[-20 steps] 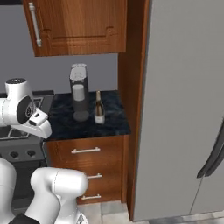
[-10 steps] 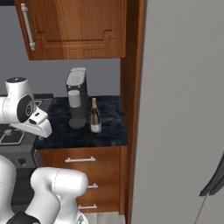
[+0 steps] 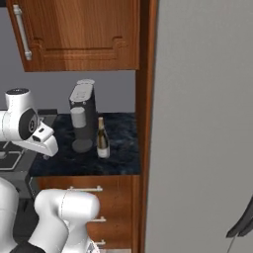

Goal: There is a wine glass and glass cup on the dining counter. Place the wine bottle next to the wine glass and the juice bottle next to the glass cup.

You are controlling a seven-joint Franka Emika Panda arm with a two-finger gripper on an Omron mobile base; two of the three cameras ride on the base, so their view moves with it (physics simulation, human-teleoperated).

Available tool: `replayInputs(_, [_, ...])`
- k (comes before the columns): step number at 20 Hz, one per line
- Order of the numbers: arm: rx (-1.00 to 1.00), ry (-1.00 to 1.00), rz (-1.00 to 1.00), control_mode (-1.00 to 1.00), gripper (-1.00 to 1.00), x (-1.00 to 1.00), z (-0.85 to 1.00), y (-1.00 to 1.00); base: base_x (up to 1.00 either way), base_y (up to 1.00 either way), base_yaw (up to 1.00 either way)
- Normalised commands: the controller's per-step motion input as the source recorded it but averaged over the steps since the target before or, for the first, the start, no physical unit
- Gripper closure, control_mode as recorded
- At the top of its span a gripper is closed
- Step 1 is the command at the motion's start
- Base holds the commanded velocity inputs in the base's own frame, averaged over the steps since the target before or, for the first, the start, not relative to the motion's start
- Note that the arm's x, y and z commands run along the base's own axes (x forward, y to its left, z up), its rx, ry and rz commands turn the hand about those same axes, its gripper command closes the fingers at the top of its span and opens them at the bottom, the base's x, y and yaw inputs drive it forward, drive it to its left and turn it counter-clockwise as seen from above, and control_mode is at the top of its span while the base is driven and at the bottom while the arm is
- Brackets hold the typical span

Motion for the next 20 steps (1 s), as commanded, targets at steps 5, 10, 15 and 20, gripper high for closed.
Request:
replayInputs(5, [0.0,0.0,0.0,1.0,-1.0,0.0,0.0,0.0,0.52,-0.04,0.04])
replayInputs(10, [0.0,0.0,0.0,1.0,-1.0,0.0,0.0,0.0,0.29,0.0,0.02])
replayInputs(15, [0.0,0.0,0.0,1.0,-1.0,0.0,0.0,0.0,0.03,-0.01,0.0])
replayInputs(20, [0.0,0.0,0.0,1.0,-1.0,0.0,0.0,0.0,0.22,0.0,-0.01])
